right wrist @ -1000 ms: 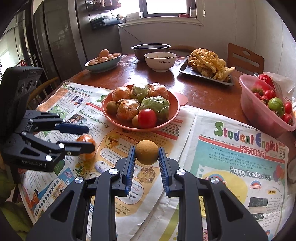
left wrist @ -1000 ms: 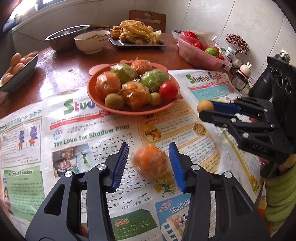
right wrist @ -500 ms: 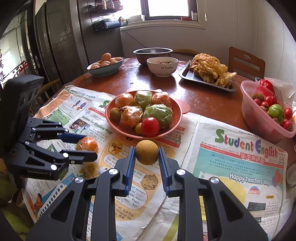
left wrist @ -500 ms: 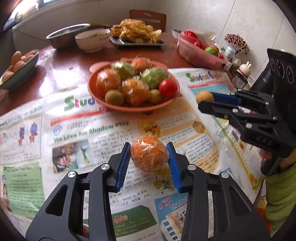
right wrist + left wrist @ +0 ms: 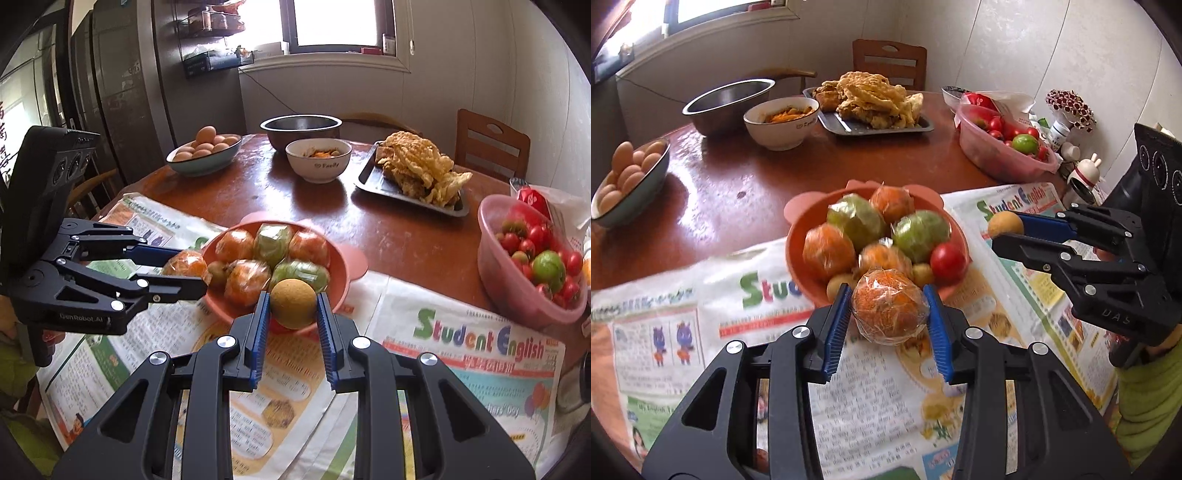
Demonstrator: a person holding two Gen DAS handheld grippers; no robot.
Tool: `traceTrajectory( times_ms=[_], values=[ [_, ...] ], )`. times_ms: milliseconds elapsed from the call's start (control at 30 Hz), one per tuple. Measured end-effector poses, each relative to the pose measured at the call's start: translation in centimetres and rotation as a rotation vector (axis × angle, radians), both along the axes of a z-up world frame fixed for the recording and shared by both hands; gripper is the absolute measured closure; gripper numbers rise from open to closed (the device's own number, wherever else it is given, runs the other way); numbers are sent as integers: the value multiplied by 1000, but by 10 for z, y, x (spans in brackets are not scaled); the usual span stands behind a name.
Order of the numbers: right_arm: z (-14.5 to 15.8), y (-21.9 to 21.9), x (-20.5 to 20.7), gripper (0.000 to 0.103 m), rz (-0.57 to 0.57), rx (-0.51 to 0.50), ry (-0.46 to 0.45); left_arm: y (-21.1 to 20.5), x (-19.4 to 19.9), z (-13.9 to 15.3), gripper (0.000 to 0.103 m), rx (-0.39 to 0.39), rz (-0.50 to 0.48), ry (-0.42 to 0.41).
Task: Organize fruits
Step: 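Carry the bagged mandarin and tan fruit up over the orange plate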
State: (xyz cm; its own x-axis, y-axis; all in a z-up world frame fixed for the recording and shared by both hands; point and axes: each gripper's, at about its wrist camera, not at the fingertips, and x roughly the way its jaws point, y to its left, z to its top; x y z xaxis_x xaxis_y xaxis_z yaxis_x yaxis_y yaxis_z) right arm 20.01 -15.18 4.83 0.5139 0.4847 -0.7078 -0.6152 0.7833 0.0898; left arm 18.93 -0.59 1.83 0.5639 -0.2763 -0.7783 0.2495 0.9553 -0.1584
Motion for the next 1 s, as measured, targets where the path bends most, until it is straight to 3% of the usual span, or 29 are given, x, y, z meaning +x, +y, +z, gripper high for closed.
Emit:
traceTrajectory(
  times_ms=[533, 1000],
  values=[
    [-16, 4, 62, 79, -8, -23, 42, -11, 48, -12, 71, -4, -19, 15],
    [-32, 14, 79, 78, -2, -27, 98, -9, 56, -15, 71, -17, -16, 11]
  ],
)
